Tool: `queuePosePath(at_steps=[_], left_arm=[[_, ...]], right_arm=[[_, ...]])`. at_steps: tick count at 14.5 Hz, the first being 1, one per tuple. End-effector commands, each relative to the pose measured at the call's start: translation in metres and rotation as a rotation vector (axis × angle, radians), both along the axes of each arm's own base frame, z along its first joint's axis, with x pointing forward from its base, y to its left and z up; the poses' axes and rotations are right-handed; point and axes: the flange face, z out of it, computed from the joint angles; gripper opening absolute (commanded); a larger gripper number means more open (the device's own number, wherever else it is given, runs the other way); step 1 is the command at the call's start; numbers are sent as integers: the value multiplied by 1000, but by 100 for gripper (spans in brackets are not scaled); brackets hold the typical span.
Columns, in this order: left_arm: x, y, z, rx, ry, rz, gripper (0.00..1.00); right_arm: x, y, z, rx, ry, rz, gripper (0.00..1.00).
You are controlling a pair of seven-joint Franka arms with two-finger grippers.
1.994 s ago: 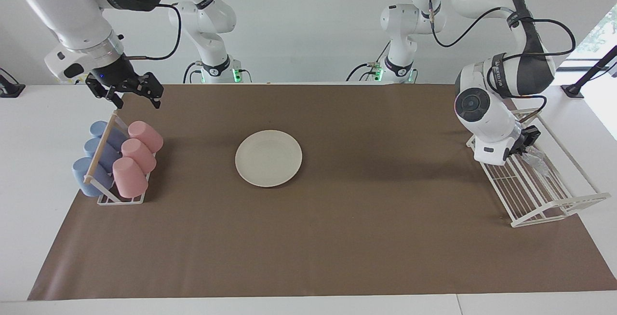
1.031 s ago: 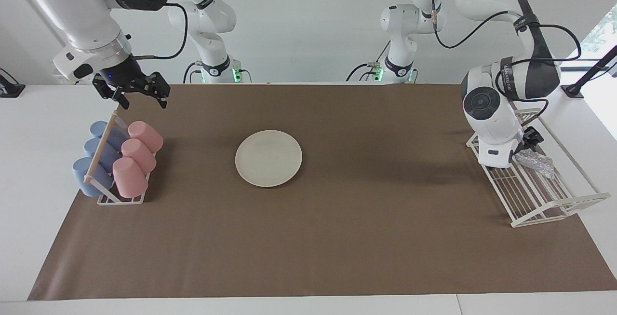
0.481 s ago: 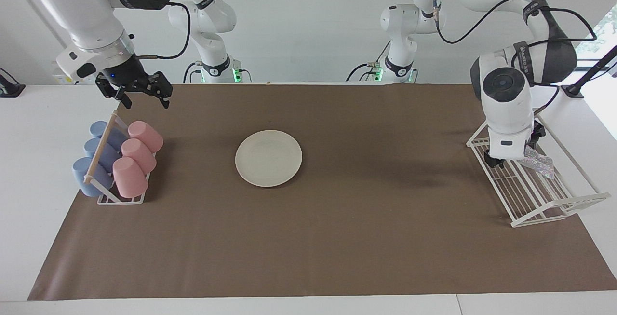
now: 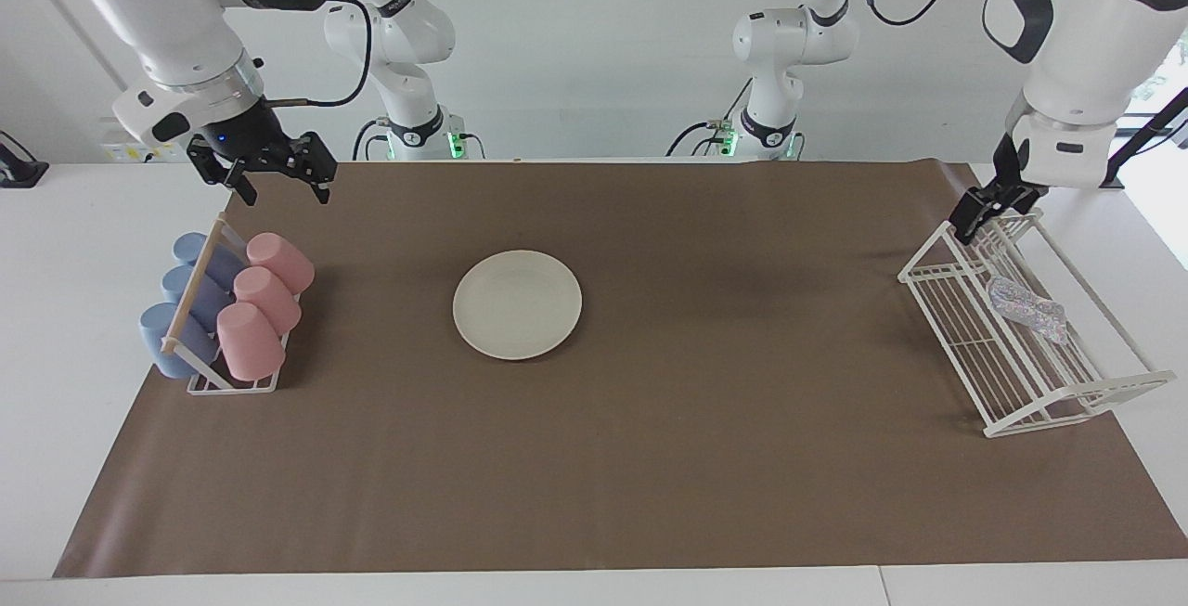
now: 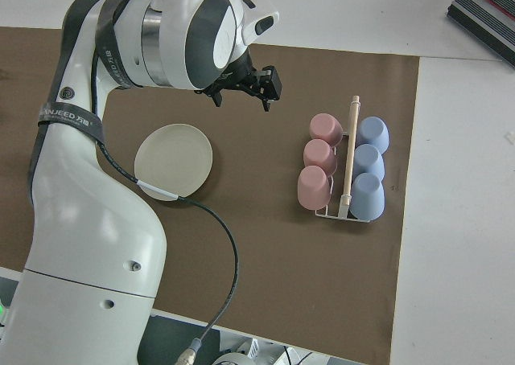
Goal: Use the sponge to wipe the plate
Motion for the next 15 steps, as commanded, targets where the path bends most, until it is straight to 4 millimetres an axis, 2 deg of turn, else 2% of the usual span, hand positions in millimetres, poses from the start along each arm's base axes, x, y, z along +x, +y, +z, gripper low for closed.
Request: queuePosePath(at_steps=[1,2,5,7,15], left_arm=[[-27,-9,19,-121,39,-101,100],[-33,-10,19,-128,47,-124,100],[-30,-21,-5,-134,55,-166,100],[-29,-26,-6,-130,50,-206,100],[-27,-25,-8,-128,58,-218,100]], right_arm=[[-3,2,4,18,-2,-15,100],[-3,3,4,18,-1,-15,100],[-3,3,4,17,-1,-18,100],[-3,2,4,16,-1,-18,100],[-3,3,4,16,0,-17,100]])
